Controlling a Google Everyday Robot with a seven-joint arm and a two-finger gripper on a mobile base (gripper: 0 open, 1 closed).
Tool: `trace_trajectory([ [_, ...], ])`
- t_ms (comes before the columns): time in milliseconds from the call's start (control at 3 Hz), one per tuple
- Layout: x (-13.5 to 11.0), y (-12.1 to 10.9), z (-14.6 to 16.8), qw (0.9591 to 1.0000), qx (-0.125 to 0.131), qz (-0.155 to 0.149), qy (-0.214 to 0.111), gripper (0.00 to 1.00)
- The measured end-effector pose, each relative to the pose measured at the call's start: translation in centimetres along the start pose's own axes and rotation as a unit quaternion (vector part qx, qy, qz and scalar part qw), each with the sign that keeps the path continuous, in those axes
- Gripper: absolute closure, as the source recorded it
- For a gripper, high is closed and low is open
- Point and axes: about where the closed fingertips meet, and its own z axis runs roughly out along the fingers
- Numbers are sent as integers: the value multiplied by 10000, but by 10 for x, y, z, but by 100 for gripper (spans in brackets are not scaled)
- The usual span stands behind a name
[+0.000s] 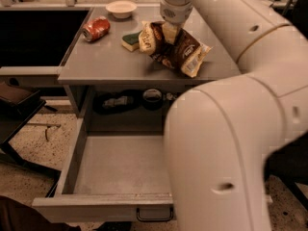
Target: Pick brown chip bag from top drawer and place on counter
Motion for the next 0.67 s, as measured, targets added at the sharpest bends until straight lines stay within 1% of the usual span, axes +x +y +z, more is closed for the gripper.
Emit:
trace_trajectory([
  [333, 7, -17, 27, 9993, -188, 324, -20, 100],
  [667, 7, -17, 25, 9993, -187, 325, -20, 82],
])
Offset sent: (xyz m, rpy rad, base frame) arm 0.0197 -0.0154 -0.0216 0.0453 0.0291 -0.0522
